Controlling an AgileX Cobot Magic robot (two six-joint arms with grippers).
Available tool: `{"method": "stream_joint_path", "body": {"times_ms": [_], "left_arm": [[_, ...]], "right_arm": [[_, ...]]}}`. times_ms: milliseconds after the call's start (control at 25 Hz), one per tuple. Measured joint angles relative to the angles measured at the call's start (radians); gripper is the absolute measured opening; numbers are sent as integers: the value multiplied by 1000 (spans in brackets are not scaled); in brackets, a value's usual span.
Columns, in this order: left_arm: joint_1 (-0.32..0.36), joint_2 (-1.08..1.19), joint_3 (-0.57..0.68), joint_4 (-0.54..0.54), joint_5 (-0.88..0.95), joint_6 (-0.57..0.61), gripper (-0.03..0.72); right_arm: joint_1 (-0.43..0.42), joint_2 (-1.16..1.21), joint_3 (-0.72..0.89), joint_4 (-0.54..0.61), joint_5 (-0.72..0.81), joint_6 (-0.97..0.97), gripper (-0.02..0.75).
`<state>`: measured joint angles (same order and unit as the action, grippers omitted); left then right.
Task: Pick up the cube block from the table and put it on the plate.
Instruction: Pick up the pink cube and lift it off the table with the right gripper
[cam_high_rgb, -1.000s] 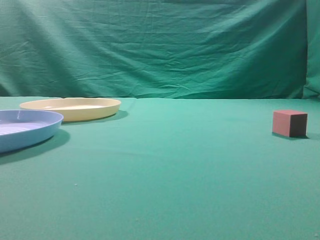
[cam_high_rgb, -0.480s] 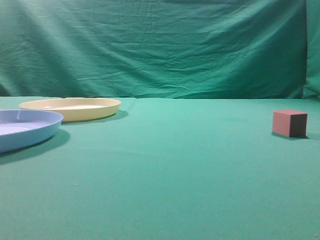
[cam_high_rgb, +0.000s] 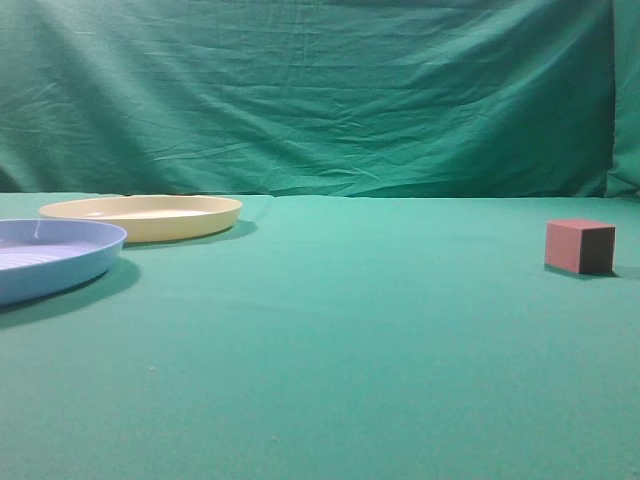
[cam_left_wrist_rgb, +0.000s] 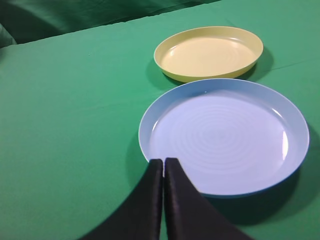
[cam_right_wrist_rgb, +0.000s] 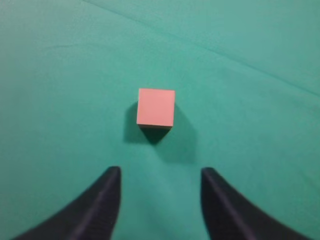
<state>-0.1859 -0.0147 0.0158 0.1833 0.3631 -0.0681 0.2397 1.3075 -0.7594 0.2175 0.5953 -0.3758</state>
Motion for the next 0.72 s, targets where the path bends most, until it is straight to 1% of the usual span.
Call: {"method": "stream_joint_path", "body": {"times_ms": [80, 160, 200, 240, 600, 640, 720], "left_arm": [[0, 0, 0, 0, 0, 0, 0], [0, 0, 0, 0, 0, 0, 0], [0, 0, 0, 0, 0, 0, 0], [0, 0, 0, 0, 0, 0, 0], [0, 0, 0, 0, 0, 0, 0], [0, 0, 0, 0, 0, 0, 0], [0, 0, 0, 0, 0, 0, 0]], "right_arm": [[0, 63, -21, 21, 0, -16, 543], [0, 121, -40, 30, -4, -22, 636], [0, 152, -45, 31, -9, -27, 659], [0, 177, -55, 32, -17, -31, 645], [0, 374, -146, 36, -81, -48, 645], [0, 393, -159, 38, -84, -50, 604], [0, 428, -186, 40, -88, -50, 597]]}}
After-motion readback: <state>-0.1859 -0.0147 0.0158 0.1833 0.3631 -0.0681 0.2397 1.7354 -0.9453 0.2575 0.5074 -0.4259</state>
